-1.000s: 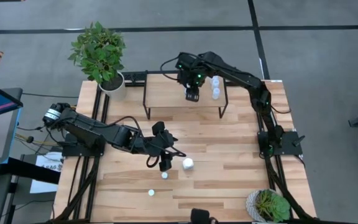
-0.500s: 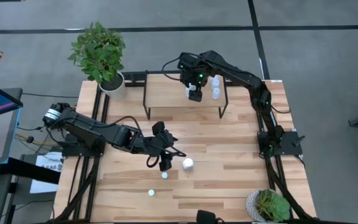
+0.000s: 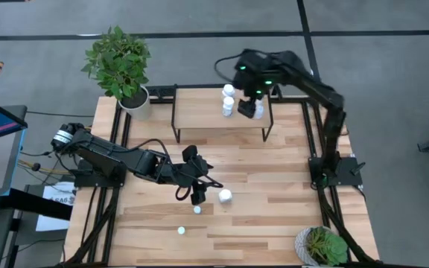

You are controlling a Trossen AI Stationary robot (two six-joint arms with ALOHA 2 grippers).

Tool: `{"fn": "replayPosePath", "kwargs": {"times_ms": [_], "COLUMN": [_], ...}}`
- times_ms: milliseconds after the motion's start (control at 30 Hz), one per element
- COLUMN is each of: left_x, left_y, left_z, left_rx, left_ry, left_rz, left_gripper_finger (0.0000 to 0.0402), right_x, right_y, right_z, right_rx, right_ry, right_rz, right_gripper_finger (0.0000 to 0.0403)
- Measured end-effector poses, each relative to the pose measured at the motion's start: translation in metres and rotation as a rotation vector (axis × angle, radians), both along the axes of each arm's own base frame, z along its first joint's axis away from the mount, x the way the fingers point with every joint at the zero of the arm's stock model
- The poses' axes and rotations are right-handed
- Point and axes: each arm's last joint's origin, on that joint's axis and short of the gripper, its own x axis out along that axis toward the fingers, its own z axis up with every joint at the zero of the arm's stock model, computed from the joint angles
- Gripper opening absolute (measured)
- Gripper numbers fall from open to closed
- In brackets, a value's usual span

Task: Pick and place medicine bottles onto shelf by color
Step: Put the white medicine bottle on the shelf aligned with the other white medicine bottles

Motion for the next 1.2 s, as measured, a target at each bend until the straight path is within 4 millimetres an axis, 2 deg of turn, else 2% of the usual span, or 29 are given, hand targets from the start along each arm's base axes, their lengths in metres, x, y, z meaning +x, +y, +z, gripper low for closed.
{"fn": "replayPosePath", "kwargs": {"times_ms": [133,300,500,733,933,1200], "left_x": [0.000,0.000,0.000,0.000,0.000,0.000], "left_y": [0.000,0.000,0.000,0.000,0.000,0.000], "left_z": [0.000,0.000,0.000,0.000,0.000,0.000], "left_rx": [0.000,0.000,0.001,0.001,-0.002,-0.006], "left_ry": [0.000,0.000,0.000,0.000,0.000,0.000], "left_rz": [0.000,0.000,0.000,0.000,-0.001,0.000], "left_gripper_finger": [0.0245,0.0245,0.0245,0.0245,0.0245,0.0245], "right_x": [-0.029,-0.069,-0.109,-0.132,-0.133,-0.133], "right_y": [0.029,0.070,0.113,0.146,0.162,0.171], "right_z": [0.039,0.083,0.118,0.134,0.135,0.135], "right_rx": [0.099,0.250,0.325,0.380,0.410,0.426], "right_ry": [-0.178,-0.409,-0.586,-0.663,-0.653,-0.643], "right_rz": [0.049,0.235,0.341,0.414,0.486,0.511], "right_gripper_finger": [0.0322,0.0322,0.0322,0.0322,0.0322,0.0322]}}
